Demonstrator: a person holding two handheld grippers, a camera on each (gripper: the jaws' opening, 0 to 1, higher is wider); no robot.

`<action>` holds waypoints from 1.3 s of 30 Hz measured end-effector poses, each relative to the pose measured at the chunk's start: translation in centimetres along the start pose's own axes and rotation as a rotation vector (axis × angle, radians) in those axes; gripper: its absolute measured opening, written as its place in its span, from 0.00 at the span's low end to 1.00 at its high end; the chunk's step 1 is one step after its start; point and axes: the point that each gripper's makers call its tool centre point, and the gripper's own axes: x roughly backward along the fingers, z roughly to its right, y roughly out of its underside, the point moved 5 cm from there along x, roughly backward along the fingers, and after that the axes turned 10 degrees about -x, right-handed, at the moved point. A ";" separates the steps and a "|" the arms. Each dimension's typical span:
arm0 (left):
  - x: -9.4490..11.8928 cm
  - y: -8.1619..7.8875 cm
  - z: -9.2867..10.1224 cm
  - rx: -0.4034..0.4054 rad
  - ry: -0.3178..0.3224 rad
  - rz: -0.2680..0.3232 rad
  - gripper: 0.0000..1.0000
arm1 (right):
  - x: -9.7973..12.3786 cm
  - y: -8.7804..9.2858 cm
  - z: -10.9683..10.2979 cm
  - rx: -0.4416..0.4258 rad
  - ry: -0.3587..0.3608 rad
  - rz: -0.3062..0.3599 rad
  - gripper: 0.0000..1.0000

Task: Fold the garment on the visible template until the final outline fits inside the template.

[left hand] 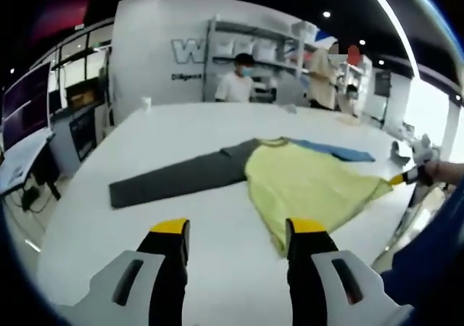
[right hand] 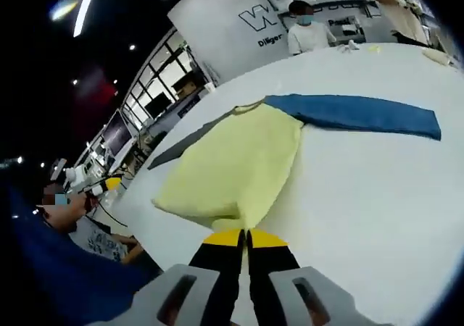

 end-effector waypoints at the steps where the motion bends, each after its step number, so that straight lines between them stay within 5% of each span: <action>1: 0.0 0.0 0.0 0.000 0.001 -0.001 0.51 | 0.3 -0.3 -0.1 -0.007 -0.011 -0.003 0.00; 5: 0.0 0.2 0.0 0.001 0.014 -0.003 0.51 | 1.3 -2.2 -0.8 -0.077 -0.090 -0.022 0.00; 10: -0.2 0.7 1.7 0.003 0.108 -0.007 0.50 | 1.8 -5.5 -2.6 -0.248 -0.201 0.010 0.00; 15: -1.6 3.3 4.8 -0.121 0.257 -0.065 0.50 | 1.7 -8.4 -4.6 -0.350 -0.297 0.039 0.00; 22: -4.4 4.6 7.2 -0.194 0.340 -0.095 0.46 | 1.5 -11.4 -5.6 -0.456 -0.366 0.089 0.00; 31: -7.0 6.1 9.3 -0.308 0.404 -0.138 0.39 | 1.3 -12.7 -6.9 -0.470 -0.394 0.094 0.00; 39: -7.2 6.5 10.3 -0.358 0.420 -0.142 0.33 | 1.3 -12.6 -7.3 -0.474 -0.404 0.102 0.00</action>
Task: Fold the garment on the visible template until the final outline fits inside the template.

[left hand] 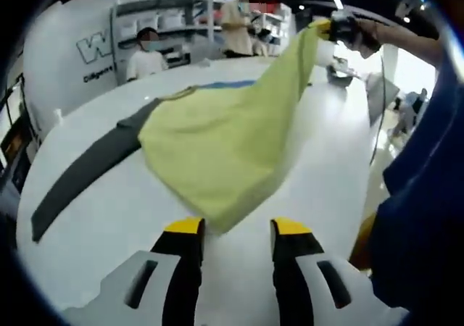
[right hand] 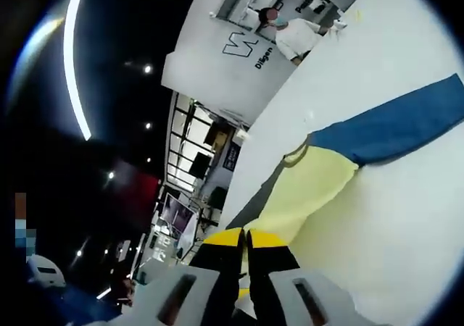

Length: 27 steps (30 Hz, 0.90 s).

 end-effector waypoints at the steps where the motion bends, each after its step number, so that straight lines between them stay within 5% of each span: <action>1: -0.1 0.0 0.0 -0.002 0.002 0.006 0.33 | 0.0 0.1 0.0 -0.006 -0.003 0.002 0.00; 13: -1.3 -1.1 -0.2 -0.074 -0.006 0.049 0.33 | 0.3 -0.1 0.0 -0.024 -0.019 0.024 0.00; 18: -1.7 -1.6 0.2 -0.149 0.002 0.048 0.22 | 0.5 -0.4 0.1 -0.051 -0.033 0.045 0.00; 20: -1.7 -1.6 0.0 -0.142 0.000 0.050 0.02 | 0.5 -0.5 0.1 -0.055 -0.036 0.050 0.00; 24: -1.7 -2.0 -0.1 -0.106 -0.018 0.061 0.01 | 0.5 -0.5 0.1 -0.064 -0.042 0.056 0.00; 27: -1.0 -3.1 -0.1 0.031 0.014 0.087 0.01 | 0.5 -0.5 0.0 -0.066 -0.044 0.057 0.00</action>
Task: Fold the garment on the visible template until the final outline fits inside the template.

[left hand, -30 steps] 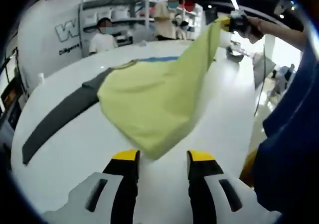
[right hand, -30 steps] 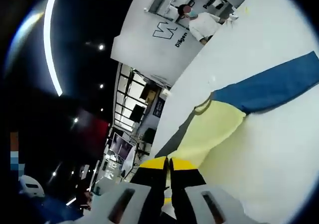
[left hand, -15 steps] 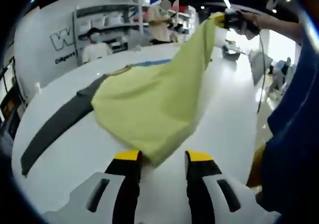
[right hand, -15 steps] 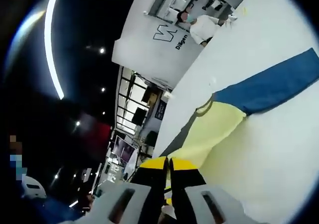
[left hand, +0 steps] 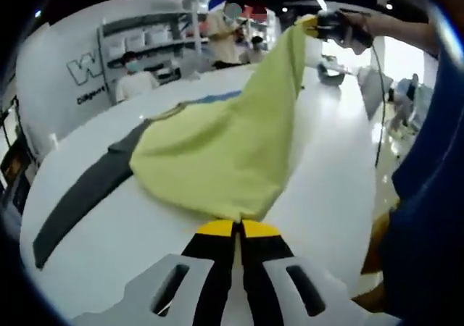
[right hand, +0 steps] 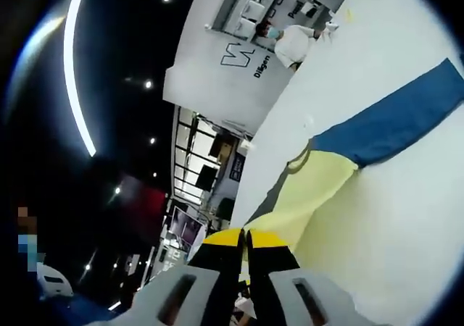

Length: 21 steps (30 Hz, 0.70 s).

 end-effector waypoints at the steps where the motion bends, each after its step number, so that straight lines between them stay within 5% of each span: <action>1: 0.1 -0.2 0.0 0.015 0.004 0.004 0.01 | 0.0 0.0 0.0 0.000 0.000 0.000 0.00; 5: 1.7 -1.3 -1.2 0.178 0.060 0.014 0.00 | 0.0 -0.1 0.0 -0.002 -0.003 0.001 0.00; 13: 4.4 -4.5 -2.7 0.259 0.101 -0.034 0.00 | -0.1 -0.5 -0.1 -0.005 -0.010 0.004 0.00; 21: 5.0 -8.9 -3.7 0.465 0.160 -0.056 0.00 | -0.2 -1.0 0.0 -0.013 -0.010 0.012 0.00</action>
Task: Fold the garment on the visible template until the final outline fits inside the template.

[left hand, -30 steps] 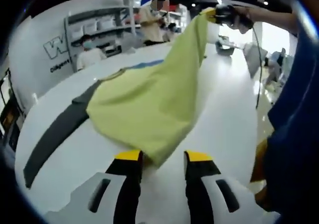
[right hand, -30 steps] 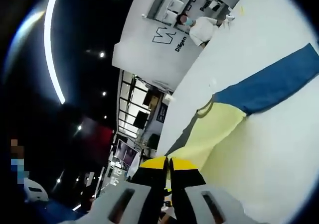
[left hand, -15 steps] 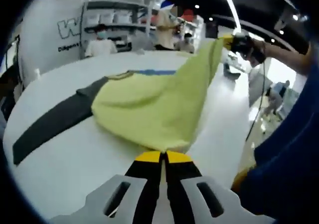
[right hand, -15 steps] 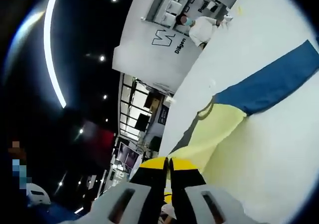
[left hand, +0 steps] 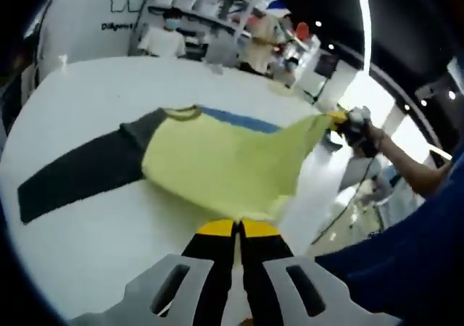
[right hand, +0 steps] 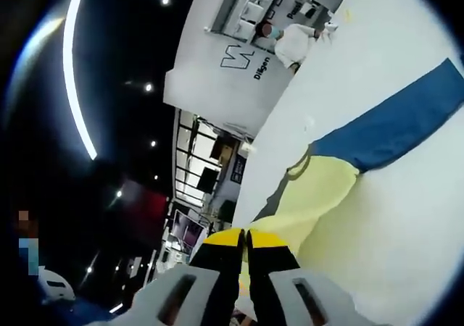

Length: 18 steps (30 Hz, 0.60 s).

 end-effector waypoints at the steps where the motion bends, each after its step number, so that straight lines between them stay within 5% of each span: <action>1: 0.0 -0.4 0.2 0.030 0.018 -0.005 0.00 | 0.0 -0.1 0.0 -0.002 -0.001 0.003 0.00; 5: -0.4 -0.2 0.7 0.108 0.040 -0.043 0.00 | 0.2 -0.4 0.2 -0.017 -0.002 0.016 0.00; 9: -1.2 -2.3 2.6 0.211 0.132 0.038 0.00 | 0.4 -1.1 0.4 -0.032 -0.009 0.034 0.00; 14: -2.0 -3.6 3.3 0.227 0.154 0.056 0.00 | 0.5 -1.6 0.5 -0.038 -0.013 0.044 0.00; 18: -2.8 -2.6 2.7 0.222 0.134 0.020 0.00 | 0.3 -1.7 0.9 -0.045 -0.006 0.046 0.00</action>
